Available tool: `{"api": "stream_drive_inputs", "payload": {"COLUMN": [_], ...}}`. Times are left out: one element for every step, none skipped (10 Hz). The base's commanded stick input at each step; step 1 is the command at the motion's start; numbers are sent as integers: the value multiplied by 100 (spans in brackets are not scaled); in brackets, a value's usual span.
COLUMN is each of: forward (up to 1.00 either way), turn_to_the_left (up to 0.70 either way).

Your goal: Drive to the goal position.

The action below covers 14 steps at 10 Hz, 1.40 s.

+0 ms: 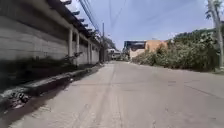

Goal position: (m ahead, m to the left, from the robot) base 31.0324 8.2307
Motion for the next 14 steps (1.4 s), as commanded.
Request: {"api": "stream_drive_inputs", "payload": {"forward": [100,100,100,100,100,100,100,100,100,100,100,100,100,100], "turn_to_the_left": [0,0,0,0,0,0,0,0,0,0,0,0,0,0]}}
